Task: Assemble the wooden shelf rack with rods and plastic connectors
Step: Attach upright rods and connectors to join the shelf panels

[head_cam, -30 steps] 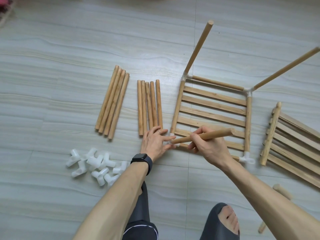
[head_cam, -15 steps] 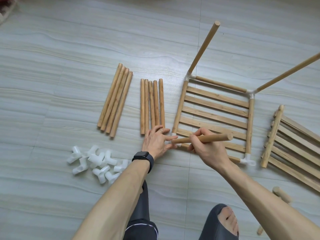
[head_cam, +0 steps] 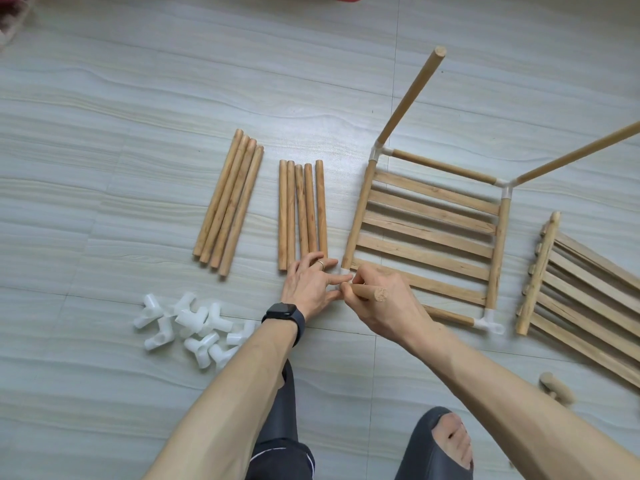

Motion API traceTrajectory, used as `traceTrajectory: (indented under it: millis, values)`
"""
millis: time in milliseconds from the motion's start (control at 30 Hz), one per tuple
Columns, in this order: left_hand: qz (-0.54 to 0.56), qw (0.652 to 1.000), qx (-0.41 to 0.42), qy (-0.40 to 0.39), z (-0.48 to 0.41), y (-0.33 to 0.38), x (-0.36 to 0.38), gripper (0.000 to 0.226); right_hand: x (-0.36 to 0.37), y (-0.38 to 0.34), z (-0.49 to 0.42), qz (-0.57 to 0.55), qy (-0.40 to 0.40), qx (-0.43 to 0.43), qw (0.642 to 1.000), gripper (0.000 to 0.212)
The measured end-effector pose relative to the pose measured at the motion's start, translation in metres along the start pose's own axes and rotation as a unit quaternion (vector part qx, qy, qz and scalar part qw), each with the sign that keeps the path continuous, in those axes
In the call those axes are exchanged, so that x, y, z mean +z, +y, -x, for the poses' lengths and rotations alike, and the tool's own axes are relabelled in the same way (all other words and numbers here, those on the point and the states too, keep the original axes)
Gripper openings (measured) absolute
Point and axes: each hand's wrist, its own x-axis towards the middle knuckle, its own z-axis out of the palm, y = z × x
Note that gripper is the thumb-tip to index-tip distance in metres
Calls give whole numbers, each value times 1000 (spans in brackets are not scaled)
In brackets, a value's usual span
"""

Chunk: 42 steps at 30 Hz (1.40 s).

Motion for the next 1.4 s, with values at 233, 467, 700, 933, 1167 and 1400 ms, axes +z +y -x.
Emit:
traceTrajectory:
  millis: [233, 467, 700, 933, 1167, 1400]
  values:
    - [-27, 1000, 12, -8, -1, -2, -1, 35, 0, 0, -2, 4, -3, 6, 1000, 29]
    - [-43, 997, 1, 57, -1, -8, -29, 49, -2, -3, -2, 5, -24, 19, 1000, 27]
    - [52, 943, -323, 61, -6, -43, -57, 47, -3, -5, 0, -10, -26, 27, 999, 25]
    - [60, 930, -361, -28, -11, -53, -60, 34, 1, -4, -1, -13, -32, 43, 998, 26]
    - [157, 948, -275, -25, -13, -23, -120, 26, -2, -7, 3, -38, -19, 59, 997, 23]
    - [149, 976, -137, -81, 3, 68, -203, 15, -50, -1, 24, -115, -25, 58, 991, 56]
